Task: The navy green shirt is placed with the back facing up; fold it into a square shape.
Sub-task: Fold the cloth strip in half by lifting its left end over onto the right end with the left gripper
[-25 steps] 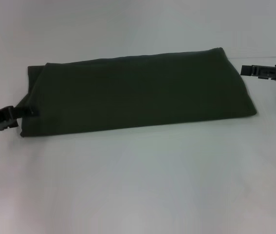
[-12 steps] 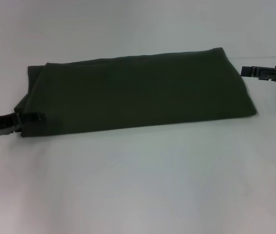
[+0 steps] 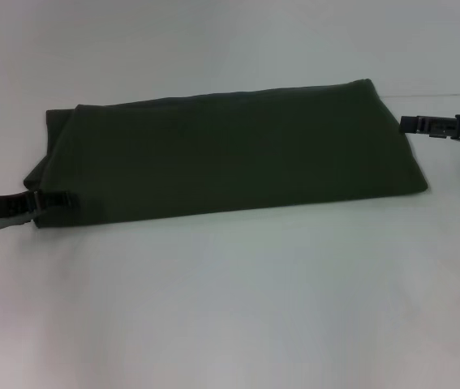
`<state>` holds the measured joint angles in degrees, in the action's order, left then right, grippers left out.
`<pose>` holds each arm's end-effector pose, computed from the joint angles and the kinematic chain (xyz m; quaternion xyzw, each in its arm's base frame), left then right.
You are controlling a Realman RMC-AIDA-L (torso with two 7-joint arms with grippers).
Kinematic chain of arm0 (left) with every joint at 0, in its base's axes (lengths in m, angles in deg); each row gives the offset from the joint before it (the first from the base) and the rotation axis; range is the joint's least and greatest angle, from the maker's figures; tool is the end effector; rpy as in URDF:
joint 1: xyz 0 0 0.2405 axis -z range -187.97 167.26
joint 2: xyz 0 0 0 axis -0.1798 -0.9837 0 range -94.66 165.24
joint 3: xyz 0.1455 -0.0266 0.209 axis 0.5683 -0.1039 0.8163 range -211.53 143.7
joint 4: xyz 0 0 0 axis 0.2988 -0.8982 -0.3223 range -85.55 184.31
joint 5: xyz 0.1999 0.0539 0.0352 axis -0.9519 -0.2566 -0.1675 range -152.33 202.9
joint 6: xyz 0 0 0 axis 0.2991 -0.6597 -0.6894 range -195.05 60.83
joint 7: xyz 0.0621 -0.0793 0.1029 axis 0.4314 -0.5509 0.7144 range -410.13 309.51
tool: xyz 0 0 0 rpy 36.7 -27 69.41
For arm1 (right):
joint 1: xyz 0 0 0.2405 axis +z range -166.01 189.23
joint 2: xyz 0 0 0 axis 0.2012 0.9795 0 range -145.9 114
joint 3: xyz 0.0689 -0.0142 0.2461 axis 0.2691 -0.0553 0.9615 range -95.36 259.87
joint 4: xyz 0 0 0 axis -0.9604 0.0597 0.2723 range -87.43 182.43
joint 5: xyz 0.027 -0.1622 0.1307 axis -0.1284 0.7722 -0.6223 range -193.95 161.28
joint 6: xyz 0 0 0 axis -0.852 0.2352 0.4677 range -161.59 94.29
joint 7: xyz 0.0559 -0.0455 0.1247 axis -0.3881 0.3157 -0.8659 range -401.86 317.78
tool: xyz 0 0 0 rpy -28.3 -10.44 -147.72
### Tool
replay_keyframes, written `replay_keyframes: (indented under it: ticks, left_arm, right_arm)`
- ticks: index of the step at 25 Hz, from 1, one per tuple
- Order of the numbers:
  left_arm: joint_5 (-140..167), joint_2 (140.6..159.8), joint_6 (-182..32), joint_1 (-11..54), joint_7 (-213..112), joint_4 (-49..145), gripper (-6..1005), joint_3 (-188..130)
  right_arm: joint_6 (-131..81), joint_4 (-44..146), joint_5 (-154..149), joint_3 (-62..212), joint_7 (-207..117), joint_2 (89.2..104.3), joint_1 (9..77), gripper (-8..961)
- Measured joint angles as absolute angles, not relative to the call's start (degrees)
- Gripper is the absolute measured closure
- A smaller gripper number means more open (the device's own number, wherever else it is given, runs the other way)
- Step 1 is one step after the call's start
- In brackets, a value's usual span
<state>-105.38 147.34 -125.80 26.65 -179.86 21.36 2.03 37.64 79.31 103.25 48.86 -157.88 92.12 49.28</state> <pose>-0.3346 0.3932 0.0323 -0.7232 -0.6175 -0.1436 0.2740 0.2964 0.4081 0.0822 -0.8000 0.4965 0.2249 0.2507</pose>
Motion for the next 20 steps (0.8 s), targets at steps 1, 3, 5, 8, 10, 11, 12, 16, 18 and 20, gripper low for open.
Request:
replay_keyframes:
  ticks: [1, 3, 5, 8, 10, 11, 12, 16, 18, 20]
  left_arm:
    - [-105.38, 147.34, -125.76, 26.68, -179.86, 21.35, 145, 2.03]
    - [-105.38, 147.34, -125.72, 26.7, -179.84, 21.35, 164, 2.04]
    - [-105.38, 147.34, -125.71, 26.71, -179.76, 21.35, 182, 2.04]
    - [-105.39, 147.34, -125.72, 26.72, -179.71, 21.35, 268, 2.05]
    - [-105.4, 147.34, -125.72, 26.71, -179.7, 21.34, 401, 2.1]
    - [-105.4, 147.34, -125.71, 26.69, -179.7, 21.34, 407, 2.11]
    - [-105.41, 147.34, -125.7, 26.67, -179.69, 21.34, 414, 2.12]
    - [-105.41, 147.34, -125.65, 26.57, -179.63, 21.34, 439, 2.13]
    - [-105.41, 147.34, -125.64, 26.52, -179.62, 21.34, 487, 2.13]
    - [-105.41, 147.34, -125.63, 26.46, -179.55, 21.34, 536, 2.13]
  right_arm:
    - [37.59, 79.31, 103.27, 48.86, -157.88, 92.14, 49.28, 23]
    - [37.57, 79.28, 103.28, 48.86, -157.88, 92.15, 49.3, 23]
    - [37.55, 79.21, 103.29, 48.86, -157.88, 92.14, 49.31, 23]
    - [37.53, 78.88, 103.29, 48.86, -157.88, 92.12, 49.31, 23]
    - [37.53, 78.76, 103.29, 48.86, -157.88, 92.09, 49.35, 24]
    - [37.53, 78.74, 103.29, 48.86, -157.88, 92.06, 49.38, 24]
    - [37.53, 78.73, 103.29, 48.85, -157.88, 92.06, 49.4, 24]
    - [37.54, 78.7, 103.29, 48.86, -157.88, 92.05, 49.41, 24]
    - [37.54, 78.7, 103.29, 48.86, -157.88, 92.05, 49.41, 24]
    - [37.54, 78.7, 103.29, 48.86, -157.88, 92.05, 49.41, 24]
